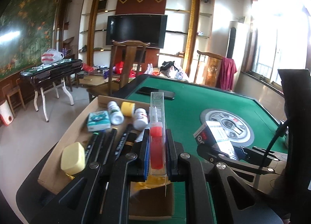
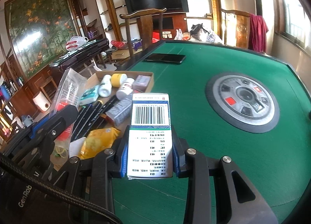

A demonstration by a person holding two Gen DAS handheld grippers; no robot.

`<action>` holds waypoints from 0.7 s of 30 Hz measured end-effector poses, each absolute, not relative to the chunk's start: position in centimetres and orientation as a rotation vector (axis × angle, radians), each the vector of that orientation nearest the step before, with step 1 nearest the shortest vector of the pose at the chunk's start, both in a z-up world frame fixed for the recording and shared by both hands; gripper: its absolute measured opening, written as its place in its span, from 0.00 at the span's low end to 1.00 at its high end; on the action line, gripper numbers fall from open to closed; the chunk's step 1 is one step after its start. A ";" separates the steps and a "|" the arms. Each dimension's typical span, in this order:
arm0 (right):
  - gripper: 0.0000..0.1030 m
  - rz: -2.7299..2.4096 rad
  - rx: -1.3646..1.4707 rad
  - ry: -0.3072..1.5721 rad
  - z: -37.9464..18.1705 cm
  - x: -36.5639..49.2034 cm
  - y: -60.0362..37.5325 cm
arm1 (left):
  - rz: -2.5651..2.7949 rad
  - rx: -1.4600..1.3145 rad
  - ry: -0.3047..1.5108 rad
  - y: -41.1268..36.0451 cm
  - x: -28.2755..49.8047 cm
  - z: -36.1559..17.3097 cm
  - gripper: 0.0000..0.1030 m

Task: Organize objects
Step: 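Carry the plastic case and medicine box to the tray and release both inside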

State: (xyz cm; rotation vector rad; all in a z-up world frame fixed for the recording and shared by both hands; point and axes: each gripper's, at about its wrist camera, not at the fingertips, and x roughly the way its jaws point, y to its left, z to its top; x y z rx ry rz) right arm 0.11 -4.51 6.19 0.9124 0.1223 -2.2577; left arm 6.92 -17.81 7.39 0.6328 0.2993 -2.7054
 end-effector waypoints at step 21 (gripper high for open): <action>0.31 -2.095 0.990 0.206 5.7 -0.6 -13.8 | -2.540 0.717 0.581 -28.3 7.5 3.8 0.11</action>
